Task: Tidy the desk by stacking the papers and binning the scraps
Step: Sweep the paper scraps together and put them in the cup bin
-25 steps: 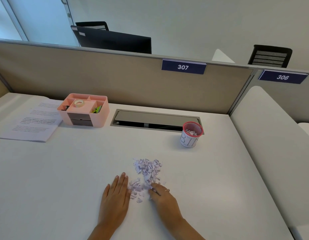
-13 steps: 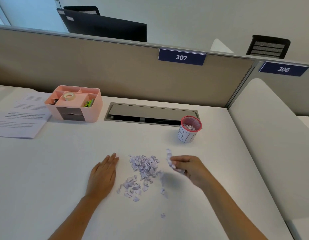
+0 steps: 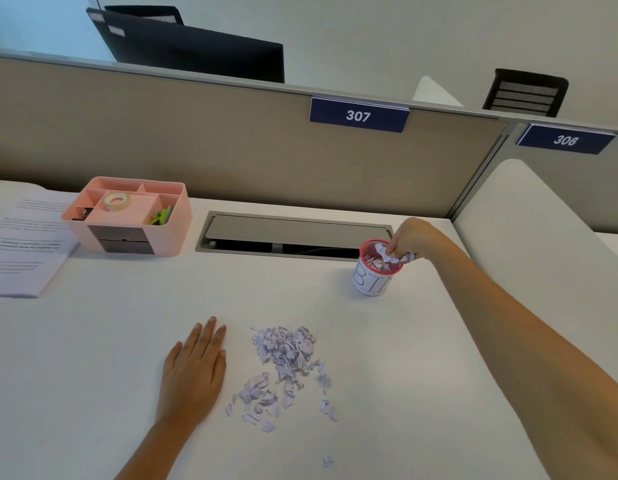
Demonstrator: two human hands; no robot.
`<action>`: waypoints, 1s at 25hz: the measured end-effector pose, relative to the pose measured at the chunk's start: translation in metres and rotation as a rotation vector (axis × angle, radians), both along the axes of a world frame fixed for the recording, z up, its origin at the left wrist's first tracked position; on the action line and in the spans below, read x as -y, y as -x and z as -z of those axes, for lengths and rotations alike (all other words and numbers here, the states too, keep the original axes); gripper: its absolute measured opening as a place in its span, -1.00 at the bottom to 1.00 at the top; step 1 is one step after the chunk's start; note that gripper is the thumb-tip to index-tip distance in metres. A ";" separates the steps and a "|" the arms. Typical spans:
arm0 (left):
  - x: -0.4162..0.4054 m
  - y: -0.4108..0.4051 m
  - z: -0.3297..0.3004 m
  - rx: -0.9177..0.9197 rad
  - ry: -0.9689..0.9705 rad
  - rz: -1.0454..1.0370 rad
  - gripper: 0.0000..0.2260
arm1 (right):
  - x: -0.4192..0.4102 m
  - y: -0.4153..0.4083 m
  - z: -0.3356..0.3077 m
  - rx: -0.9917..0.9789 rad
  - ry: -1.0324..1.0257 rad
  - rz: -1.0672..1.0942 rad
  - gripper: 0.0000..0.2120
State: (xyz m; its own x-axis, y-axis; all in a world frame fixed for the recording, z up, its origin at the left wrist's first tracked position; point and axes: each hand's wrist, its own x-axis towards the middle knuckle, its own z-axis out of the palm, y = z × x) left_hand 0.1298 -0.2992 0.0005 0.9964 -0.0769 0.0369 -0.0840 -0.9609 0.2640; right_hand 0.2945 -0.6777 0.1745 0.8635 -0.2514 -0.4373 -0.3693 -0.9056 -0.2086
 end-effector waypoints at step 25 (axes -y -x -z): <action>-0.002 0.002 0.000 -0.033 -0.001 0.000 -0.42 | -0.102 0.171 0.119 0.387 -0.409 -0.260 -0.30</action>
State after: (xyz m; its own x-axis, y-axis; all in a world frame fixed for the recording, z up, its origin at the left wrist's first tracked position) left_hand 0.1276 -0.2976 0.0001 0.9971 -0.0766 0.0034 -0.0748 -0.9612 0.2655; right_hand 0.1236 -0.5760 0.0552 0.9891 0.1107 -0.0970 0.0246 -0.7742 -0.6325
